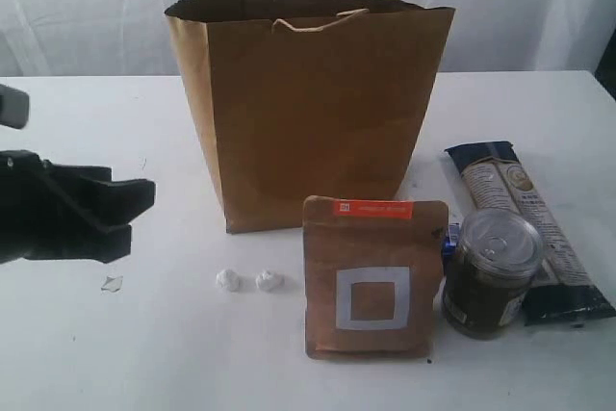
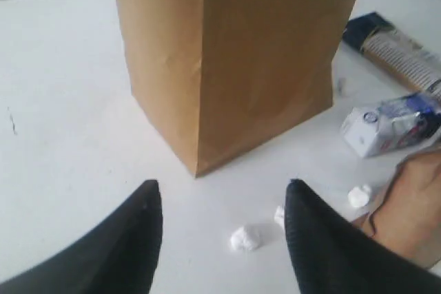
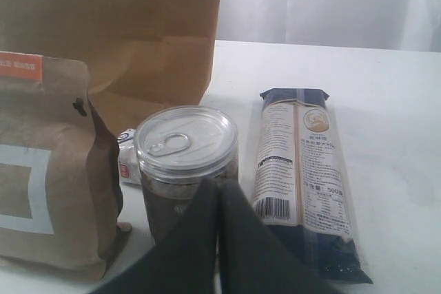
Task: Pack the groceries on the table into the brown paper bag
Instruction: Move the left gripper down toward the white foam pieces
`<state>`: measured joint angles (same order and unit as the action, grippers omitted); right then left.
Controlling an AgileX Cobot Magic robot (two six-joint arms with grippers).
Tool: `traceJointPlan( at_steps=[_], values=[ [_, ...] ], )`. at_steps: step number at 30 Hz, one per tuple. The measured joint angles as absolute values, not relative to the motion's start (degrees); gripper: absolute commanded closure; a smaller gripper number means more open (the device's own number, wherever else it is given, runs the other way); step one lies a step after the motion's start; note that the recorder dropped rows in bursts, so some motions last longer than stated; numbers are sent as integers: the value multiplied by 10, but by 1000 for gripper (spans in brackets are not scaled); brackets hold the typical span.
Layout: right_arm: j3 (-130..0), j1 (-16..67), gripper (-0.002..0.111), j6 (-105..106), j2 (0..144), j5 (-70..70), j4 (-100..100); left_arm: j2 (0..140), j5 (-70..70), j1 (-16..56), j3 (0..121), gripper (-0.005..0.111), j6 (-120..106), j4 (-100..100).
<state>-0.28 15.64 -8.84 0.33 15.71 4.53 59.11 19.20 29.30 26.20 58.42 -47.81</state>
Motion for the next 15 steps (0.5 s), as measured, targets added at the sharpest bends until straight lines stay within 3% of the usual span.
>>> traceJointPlan(
  at_steps=[8,15],
  values=[
    [-3,156,108,-88,3,157,45,726,205,326,266,49,588,-471],
    [-3,156,108,-88,3,157,45,855,181,358,358,49,546,-422]
  ],
)
